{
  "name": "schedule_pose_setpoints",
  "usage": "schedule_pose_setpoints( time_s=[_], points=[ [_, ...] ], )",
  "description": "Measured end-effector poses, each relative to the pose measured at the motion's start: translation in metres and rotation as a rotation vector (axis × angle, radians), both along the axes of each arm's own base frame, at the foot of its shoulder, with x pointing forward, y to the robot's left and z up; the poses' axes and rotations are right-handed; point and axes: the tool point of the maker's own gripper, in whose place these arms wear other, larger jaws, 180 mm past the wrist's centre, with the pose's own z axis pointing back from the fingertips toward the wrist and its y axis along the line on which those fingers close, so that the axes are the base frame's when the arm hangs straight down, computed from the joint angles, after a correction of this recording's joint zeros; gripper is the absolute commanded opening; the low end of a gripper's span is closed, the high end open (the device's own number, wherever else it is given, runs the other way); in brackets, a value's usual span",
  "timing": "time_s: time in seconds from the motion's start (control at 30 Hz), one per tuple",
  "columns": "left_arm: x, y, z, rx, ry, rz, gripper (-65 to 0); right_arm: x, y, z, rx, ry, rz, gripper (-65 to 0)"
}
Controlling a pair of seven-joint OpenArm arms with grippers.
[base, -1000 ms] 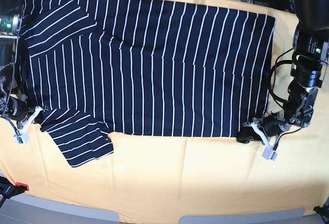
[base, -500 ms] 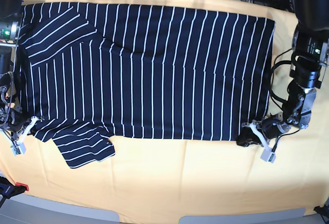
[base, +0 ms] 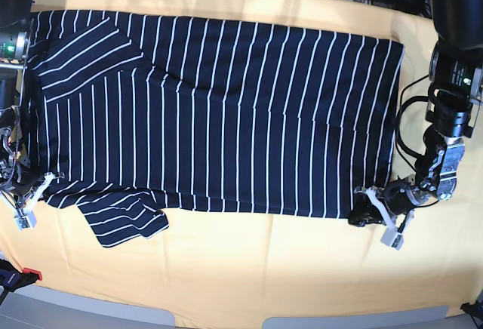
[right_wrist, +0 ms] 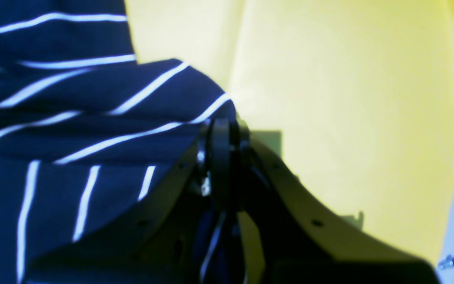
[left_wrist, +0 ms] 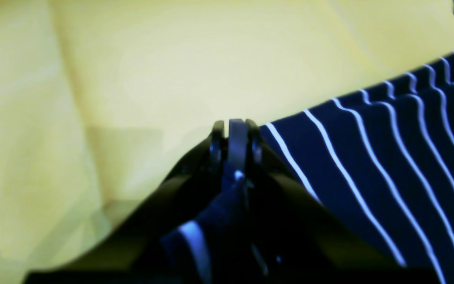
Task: Fold the T-shirt properly
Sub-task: 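Grasp the hem edge with both grippers, then lift the hem and fold it over toward the folded edge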
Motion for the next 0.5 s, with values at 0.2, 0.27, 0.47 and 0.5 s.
schedule_pose_setpoints(
  time_s=[0.2,0.27,0.47,0.5],
  points=[
    [0.0,0.002,0.005,0.008,-0.009,-0.007,-65.0,-0.007,0.02,-0.002,0.096,0.037,0.088,-65.0],
    [-0.001,0.006,0.009,0.008,-0.002,-0.009,-65.0,-0.01,0.03,0.0,0.154,0.05,0.117,-65.0],
    [-0.014,0.006,0.022,-0.044,0.102,-0.033,-65.0,-0.023,0.014,0.012,0.232,0.082,0.07,-65.0],
    [-0.016,-0.001,0.024,-0.056,0.105,-0.053,-65.0,-0.023,0.011,0.014,0.238,0.074,0.065,-65.0]
  ],
)
